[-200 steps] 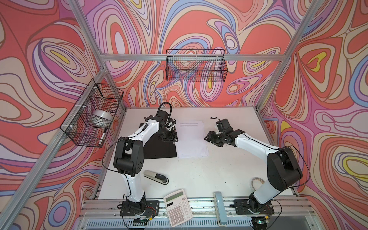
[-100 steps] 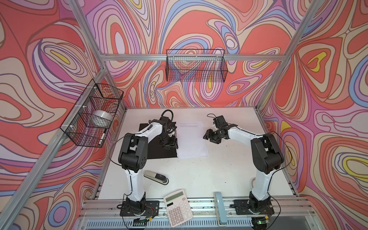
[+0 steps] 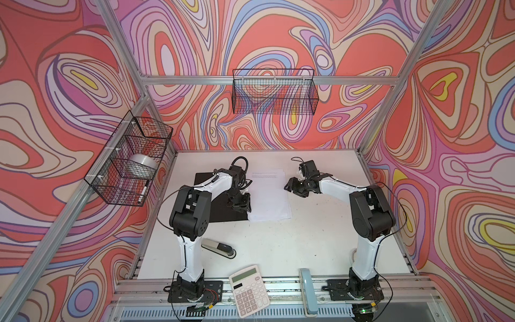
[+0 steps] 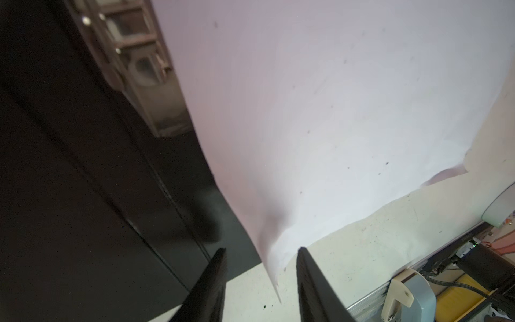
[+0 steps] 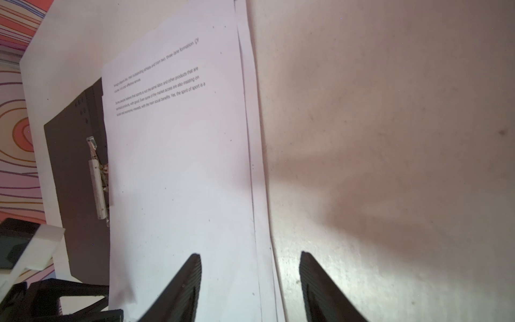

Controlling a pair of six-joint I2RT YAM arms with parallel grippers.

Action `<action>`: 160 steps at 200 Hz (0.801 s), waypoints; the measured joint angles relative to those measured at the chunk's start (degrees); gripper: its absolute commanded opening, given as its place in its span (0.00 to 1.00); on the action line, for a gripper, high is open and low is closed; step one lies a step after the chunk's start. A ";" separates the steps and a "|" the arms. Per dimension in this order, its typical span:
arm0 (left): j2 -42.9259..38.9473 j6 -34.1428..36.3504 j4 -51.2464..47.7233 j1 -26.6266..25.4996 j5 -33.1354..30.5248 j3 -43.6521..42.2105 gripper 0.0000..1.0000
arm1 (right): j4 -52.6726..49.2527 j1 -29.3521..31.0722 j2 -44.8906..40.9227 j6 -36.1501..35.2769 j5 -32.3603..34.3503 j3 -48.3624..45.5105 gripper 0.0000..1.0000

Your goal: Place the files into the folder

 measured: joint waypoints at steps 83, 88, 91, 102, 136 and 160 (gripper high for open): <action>0.11 -0.87 0.66 -0.04 5.88 -1.36 0.09 | 1.97 -0.04 3.30 0.00 -1.77 0.02 0.59; 0.11 -1.01 0.79 -0.04 6.27 -1.42 0.09 | 2.19 -0.04 3.65 -0.02 -2.05 0.02 0.59; 0.11 -1.05 0.83 -0.04 6.49 -1.44 0.09 | 2.40 -0.04 3.69 0.02 -2.29 0.09 0.59; 0.11 -1.31 1.22 -0.04 7.28 -1.68 0.09 | 2.60 -0.04 3.89 0.00 -2.47 0.48 0.59; 0.13 -1.95 1.29 -0.04 7.85 -2.27 0.19 | 2.51 -0.04 5.25 -0.22 -3.10 2.08 0.58; 0.13 -1.75 0.96 -0.04 6.56 -2.27 0.33 | 2.01 -0.04 5.73 -0.68 -3.41 3.41 0.57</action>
